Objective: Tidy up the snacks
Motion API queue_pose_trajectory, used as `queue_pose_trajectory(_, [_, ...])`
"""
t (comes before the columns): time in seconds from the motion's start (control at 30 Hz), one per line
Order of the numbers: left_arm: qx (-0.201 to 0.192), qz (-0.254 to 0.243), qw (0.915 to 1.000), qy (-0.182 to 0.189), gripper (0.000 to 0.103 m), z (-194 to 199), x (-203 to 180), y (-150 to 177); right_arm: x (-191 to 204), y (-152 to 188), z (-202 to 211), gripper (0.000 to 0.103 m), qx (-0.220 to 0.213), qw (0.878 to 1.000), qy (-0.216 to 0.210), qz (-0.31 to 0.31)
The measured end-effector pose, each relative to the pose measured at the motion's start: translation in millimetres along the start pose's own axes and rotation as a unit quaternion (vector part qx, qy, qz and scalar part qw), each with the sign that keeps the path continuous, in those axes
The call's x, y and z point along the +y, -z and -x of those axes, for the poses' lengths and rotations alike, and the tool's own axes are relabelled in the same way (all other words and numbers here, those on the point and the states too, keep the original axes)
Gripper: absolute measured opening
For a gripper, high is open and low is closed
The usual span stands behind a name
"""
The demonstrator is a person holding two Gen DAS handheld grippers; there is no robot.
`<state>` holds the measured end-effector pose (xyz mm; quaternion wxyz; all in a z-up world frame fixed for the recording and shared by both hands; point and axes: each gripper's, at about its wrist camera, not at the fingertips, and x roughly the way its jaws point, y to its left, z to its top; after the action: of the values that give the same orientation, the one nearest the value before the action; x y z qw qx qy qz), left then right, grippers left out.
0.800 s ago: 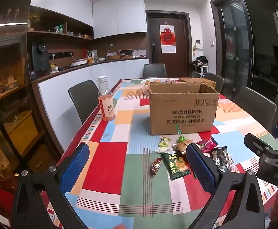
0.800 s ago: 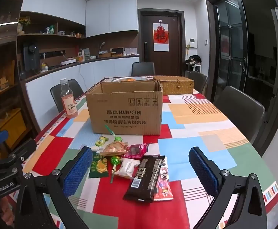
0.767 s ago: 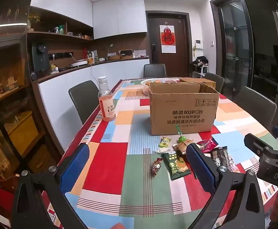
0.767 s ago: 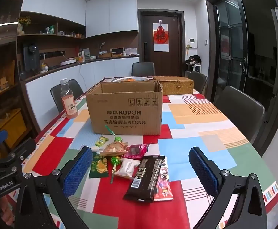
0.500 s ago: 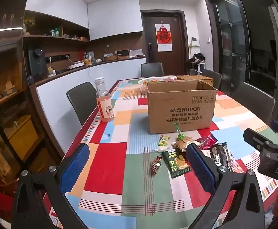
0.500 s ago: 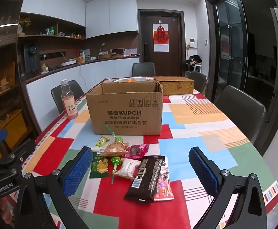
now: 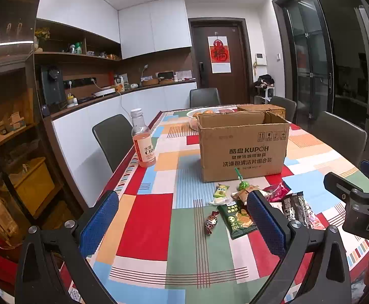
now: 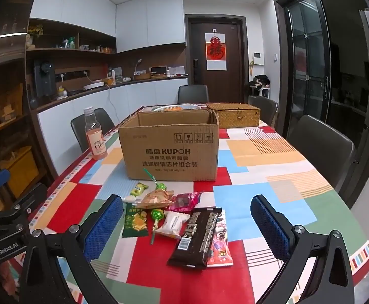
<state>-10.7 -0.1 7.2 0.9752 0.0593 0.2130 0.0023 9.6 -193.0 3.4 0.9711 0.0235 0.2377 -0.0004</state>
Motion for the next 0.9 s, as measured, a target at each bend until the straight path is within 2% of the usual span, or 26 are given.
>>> queue_pose_trajectory(0.9, [-0.003, 0.001, 1.0000, 0.001, 0.103, 2.6, 2.0, -0.1, 5.9, 0.7, 1.0, 0.102, 0.000, 1.000, -0.003, 0.006])
